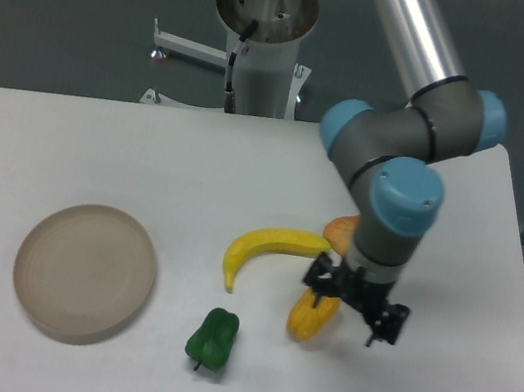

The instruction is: Place the green pepper on the table

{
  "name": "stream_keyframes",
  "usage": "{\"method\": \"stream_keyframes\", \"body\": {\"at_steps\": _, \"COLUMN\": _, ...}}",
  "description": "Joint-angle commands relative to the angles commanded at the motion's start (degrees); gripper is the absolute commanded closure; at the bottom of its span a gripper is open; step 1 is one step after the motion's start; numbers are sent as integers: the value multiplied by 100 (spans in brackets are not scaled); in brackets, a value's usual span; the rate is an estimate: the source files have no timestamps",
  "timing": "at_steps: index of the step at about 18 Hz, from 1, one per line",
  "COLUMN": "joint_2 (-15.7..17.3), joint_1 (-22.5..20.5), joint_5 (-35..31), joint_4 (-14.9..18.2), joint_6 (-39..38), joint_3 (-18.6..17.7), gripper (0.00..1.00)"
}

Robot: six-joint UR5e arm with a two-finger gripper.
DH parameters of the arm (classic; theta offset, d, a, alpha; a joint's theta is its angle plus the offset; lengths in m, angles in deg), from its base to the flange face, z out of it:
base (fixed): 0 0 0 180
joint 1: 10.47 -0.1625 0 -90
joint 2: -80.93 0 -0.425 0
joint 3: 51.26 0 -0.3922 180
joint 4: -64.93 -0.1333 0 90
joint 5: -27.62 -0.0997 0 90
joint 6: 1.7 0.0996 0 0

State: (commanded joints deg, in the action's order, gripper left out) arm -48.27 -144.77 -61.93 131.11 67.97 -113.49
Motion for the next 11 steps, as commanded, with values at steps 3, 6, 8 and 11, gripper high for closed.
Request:
{"method": "stream_keyframes", "body": {"at_steps": 3, "joint_2": -88, "joint_1": -9, "joint_5": -107, "joint_4": 0, "joint_6": 502, "joint_3": 212, "gripper": 0}}
{"method": "stream_keyframes", "body": {"at_steps": 6, "joint_2": -132, "joint_1": -9, "joint_5": -107, "joint_4": -44, "joint_6": 565, "joint_3": 256, "gripper": 0}}
{"method": "stream_keyframes", "body": {"at_steps": 8, "joint_2": -159, "joint_1": -9, "joint_5": -107, "joint_4": -96, "joint_6": 565, "joint_3": 247, "gripper": 0}}
{"method": "stream_keyframes", "body": {"at_steps": 11, "joint_2": -168, "joint_1": 0, "joint_5": -107, "joint_4": -114, "joint_6": 556, "joint_3": 247, "gripper": 0}}
